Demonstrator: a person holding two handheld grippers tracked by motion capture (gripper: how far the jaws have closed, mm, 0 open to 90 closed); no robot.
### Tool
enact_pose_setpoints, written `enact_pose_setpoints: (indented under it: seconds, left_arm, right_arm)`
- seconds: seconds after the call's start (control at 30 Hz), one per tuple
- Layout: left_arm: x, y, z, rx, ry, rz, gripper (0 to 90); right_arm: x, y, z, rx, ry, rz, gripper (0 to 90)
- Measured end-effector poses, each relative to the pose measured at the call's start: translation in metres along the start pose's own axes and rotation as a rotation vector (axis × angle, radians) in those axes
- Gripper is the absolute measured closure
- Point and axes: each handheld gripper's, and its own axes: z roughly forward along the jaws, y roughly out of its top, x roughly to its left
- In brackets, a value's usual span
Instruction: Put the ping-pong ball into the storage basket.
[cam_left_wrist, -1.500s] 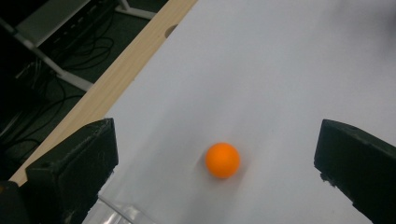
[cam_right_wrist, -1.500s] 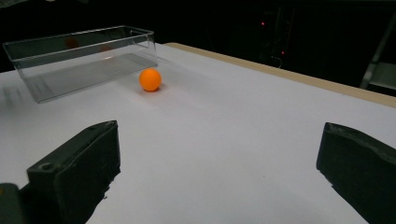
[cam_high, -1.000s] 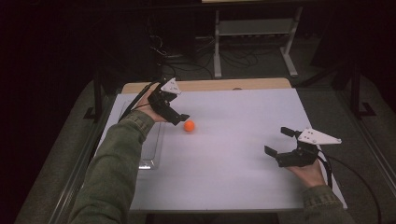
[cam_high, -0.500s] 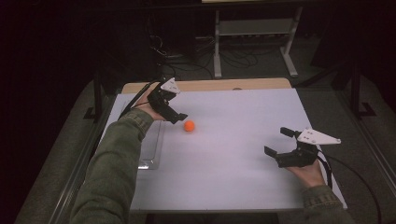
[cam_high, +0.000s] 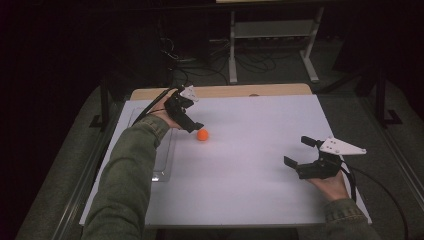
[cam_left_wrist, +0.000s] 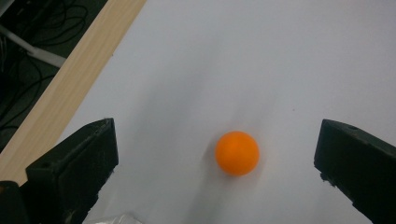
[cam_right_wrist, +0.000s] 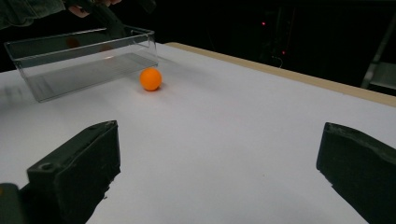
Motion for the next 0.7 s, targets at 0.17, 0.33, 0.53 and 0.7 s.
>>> enact_pose_setpoints:
  seconds: [0.17,0.33,0.53,0.7]
  left_arm:
    - [0.001,-0.001,0.006,0.007,-0.004,0.005,0.0]
    - [0.000,-0.002,0.010,-0.002,-0.011,0.005,0.0]
    - [0.000,-0.002,0.018,0.012,-0.025,0.018,0.0]
    - [0.000,-0.002,0.024,0.042,-0.039,0.031,0.0]
  right_arm:
    - [0.001,0.000,0.001,0.003,0.003,-0.001,0.0]
    - [0.001,0.000,0.000,0.002,0.004,-0.001,0.0]
    - [0.001,0.000,0.001,0.004,0.009,-0.003,0.0]
    - [0.001,0.000,0.001,0.003,0.011,-0.002,0.0]
